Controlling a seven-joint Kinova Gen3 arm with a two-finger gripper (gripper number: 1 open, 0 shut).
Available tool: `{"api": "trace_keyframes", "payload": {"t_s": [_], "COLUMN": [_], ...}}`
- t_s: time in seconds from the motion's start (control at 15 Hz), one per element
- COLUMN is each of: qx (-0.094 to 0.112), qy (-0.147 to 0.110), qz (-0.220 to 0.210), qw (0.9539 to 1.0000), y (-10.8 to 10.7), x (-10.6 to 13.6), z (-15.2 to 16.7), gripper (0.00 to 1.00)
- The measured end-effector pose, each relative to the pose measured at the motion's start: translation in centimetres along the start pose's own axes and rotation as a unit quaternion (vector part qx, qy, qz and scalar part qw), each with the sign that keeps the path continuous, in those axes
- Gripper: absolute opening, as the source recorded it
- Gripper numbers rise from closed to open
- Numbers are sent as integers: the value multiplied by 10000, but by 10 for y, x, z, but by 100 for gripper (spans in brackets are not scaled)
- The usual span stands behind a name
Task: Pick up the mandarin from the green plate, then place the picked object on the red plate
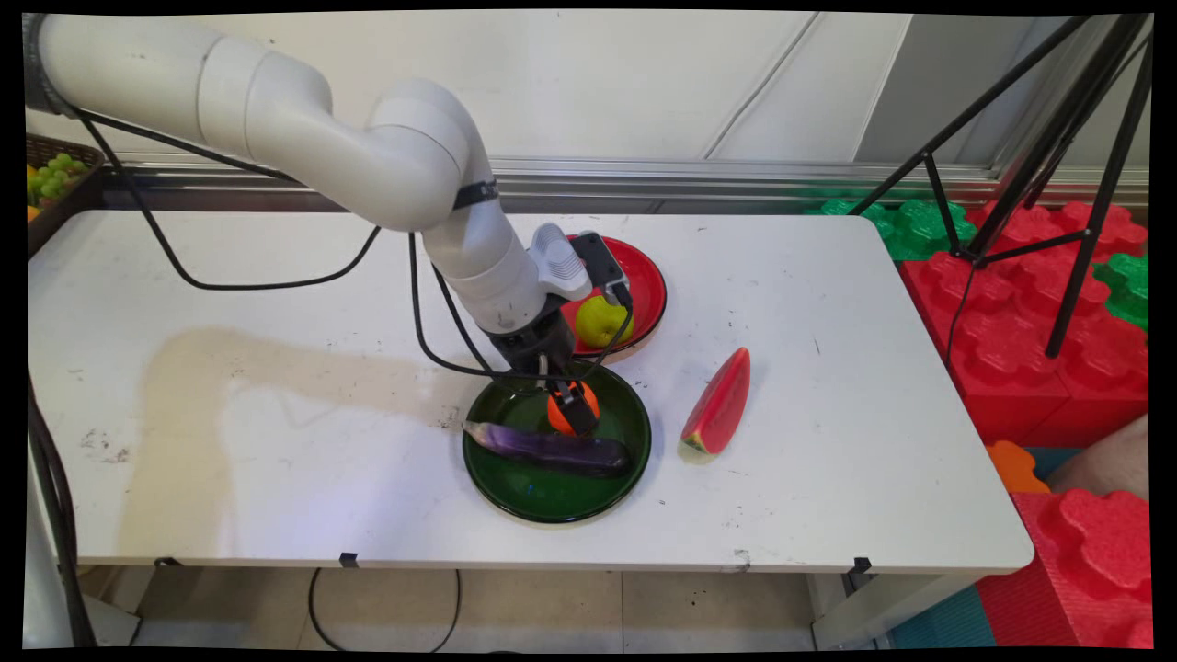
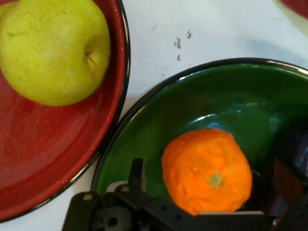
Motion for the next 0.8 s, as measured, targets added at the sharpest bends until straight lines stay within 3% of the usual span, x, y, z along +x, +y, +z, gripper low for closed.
{"api": "trace_keyframes", "payload": {"t_s": [0.13,0.2,0.8], "qx": [2,4,124], "qy": [6,13,146], "qz": [-16,-22,97], "qw": [10000,10000,9998], "y": [0,1,-1], "x": [0,0,-1], "z": [4,5,-16], "gripper": [100,0,0]}}
